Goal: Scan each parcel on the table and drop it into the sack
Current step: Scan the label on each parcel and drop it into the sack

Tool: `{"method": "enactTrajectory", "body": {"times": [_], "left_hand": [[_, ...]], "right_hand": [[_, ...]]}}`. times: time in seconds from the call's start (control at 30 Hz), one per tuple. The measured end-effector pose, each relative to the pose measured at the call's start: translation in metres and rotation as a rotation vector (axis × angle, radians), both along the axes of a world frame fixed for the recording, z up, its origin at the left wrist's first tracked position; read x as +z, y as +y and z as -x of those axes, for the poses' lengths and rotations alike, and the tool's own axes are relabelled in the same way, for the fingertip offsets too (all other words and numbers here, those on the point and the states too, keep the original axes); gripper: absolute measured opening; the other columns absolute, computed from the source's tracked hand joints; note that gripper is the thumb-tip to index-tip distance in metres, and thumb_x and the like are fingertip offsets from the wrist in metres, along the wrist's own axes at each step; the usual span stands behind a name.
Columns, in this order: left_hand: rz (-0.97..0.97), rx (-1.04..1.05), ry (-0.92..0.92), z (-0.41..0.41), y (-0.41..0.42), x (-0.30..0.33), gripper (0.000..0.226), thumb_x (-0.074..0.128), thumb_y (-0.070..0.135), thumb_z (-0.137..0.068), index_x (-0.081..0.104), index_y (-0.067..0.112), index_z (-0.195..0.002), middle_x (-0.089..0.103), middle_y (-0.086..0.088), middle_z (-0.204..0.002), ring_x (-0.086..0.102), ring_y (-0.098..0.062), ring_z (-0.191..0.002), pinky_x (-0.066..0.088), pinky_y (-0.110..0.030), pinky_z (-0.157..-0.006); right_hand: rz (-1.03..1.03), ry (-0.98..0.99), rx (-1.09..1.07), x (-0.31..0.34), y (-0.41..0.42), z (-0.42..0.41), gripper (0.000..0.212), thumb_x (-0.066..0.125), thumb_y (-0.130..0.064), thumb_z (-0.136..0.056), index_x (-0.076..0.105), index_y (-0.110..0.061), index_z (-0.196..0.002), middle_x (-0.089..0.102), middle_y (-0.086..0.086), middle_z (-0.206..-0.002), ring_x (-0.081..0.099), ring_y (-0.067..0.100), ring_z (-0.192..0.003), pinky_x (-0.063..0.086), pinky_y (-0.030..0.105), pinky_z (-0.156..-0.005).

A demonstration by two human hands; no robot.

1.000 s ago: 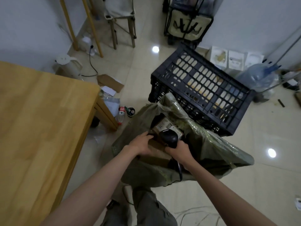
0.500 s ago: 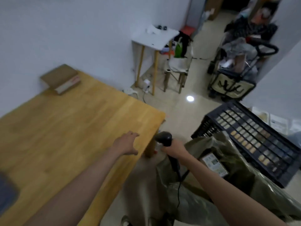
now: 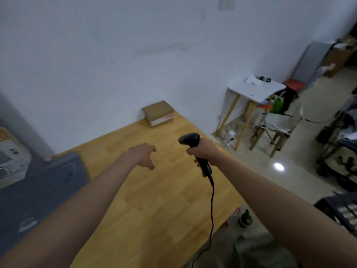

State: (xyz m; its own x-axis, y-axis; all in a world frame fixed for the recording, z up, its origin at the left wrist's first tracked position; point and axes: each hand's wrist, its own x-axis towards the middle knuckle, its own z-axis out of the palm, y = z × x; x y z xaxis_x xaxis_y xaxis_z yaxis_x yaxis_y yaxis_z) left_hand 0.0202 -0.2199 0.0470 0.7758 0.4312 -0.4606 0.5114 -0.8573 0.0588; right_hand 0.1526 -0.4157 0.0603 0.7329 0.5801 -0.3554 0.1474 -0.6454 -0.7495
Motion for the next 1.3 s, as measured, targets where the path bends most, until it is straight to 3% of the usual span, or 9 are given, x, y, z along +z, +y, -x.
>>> {"method": "enactTrajectory", "body": {"times": [0.13,0.37,0.6,0.67,0.77,1.0,1.1,1.2,1.3], "left_hand": [[-0.013,0.079,-0.037,-0.005,0.039,0.013,0.084,0.077,0.04,-0.082,0.031,0.027,-0.151,0.036,-0.003,-0.151,0.043,-0.028,-0.133,0.045,-0.045,-0.102],[-0.008,0.201,-0.019,-0.047,0.093,0.019,0.087,0.079,0.044,-0.074,0.035,0.03,-0.149,0.037,-0.003,-0.15,0.043,-0.03,-0.132,0.044,-0.05,-0.102],[0.026,0.298,-0.038,-0.123,0.146,0.023,0.086,0.08,0.042,-0.074,0.038,0.029,-0.148,0.04,-0.003,-0.149,0.047,-0.027,-0.129,0.046,-0.046,-0.1],[0.034,0.322,-0.033,-0.145,0.164,0.021,0.088,0.081,0.046,-0.07,0.039,0.031,-0.146,0.041,-0.001,-0.148,0.048,-0.026,-0.128,0.046,-0.049,-0.1],[0.045,0.345,-0.025,-0.178,0.194,0.021,0.085,0.08,0.044,-0.075,0.038,0.027,-0.147,0.04,-0.004,-0.149,0.045,-0.027,-0.131,0.044,-0.048,-0.104],[0.06,0.388,-0.025,-0.25,0.261,-0.013,0.086,0.08,0.047,-0.072,0.04,0.028,-0.146,0.042,-0.003,-0.148,0.045,-0.026,-0.132,0.043,-0.049,-0.105],[0.089,0.407,-0.019,-0.276,0.277,-0.042,0.083,0.079,0.042,-0.075,0.04,0.024,-0.147,0.044,-0.005,-0.148,0.046,-0.026,-0.131,0.044,-0.046,-0.104],[0.158,0.456,-0.024,-0.295,0.289,-0.078,0.083,0.076,0.039,-0.081,0.035,0.019,-0.15,0.042,-0.008,-0.15,0.044,-0.027,-0.134,0.042,-0.041,-0.107],[0.249,0.555,-0.051,-0.308,0.295,-0.107,0.081,0.071,0.036,-0.088,0.028,0.013,-0.153,0.039,-0.01,-0.152,0.041,-0.027,-0.136,0.04,-0.035,-0.106]], "right_hand": [[-0.022,-0.066,0.078,0.022,0.051,-0.019,0.035,0.072,-0.019,-0.083,0.063,0.0,-0.112,0.069,0.02,-0.106,0.071,0.036,-0.093,0.061,0.055,-0.081],[-0.065,-0.041,0.183,0.027,0.124,-0.088,0.028,0.069,-0.022,-0.081,0.062,-0.001,-0.098,0.06,0.013,-0.089,0.061,0.028,-0.078,0.059,0.051,-0.083],[-0.105,0.017,0.172,0.022,0.201,-0.191,0.036,0.069,-0.022,-0.08,0.063,-0.003,-0.11,0.062,0.015,-0.101,0.064,0.029,-0.083,0.06,0.049,-0.084],[-0.092,0.015,0.177,0.019,0.221,-0.218,0.037,0.069,-0.023,-0.08,0.063,-0.003,-0.111,0.064,0.017,-0.105,0.064,0.028,-0.082,0.061,0.045,-0.082],[-0.044,-0.029,0.196,0.012,0.252,-0.255,0.036,0.069,-0.022,-0.083,0.062,-0.002,-0.113,0.063,0.015,-0.109,0.061,0.021,-0.076,0.057,0.031,-0.065],[0.007,-0.153,0.202,-0.031,0.324,-0.331,0.036,0.067,-0.022,-0.085,0.062,0.002,-0.112,0.059,0.009,-0.094,0.059,0.022,-0.08,0.051,0.032,-0.072],[0.015,-0.105,0.174,-0.058,0.347,-0.359,0.036,0.068,-0.021,-0.085,0.061,0.0,-0.114,0.062,0.011,-0.101,0.061,0.023,-0.083,0.056,0.034,-0.077],[0.037,-0.014,0.182,-0.095,0.361,-0.376,0.035,0.069,-0.019,-0.086,0.061,-0.002,-0.116,0.063,0.012,-0.106,0.061,0.02,-0.081,0.053,0.028,-0.068],[0.01,0.052,0.226,-0.134,0.368,-0.382,0.029,0.067,-0.019,-0.09,0.061,-0.006,-0.116,0.06,0.004,-0.093,0.058,0.016,-0.078,0.045,0.023,-0.06]]}}
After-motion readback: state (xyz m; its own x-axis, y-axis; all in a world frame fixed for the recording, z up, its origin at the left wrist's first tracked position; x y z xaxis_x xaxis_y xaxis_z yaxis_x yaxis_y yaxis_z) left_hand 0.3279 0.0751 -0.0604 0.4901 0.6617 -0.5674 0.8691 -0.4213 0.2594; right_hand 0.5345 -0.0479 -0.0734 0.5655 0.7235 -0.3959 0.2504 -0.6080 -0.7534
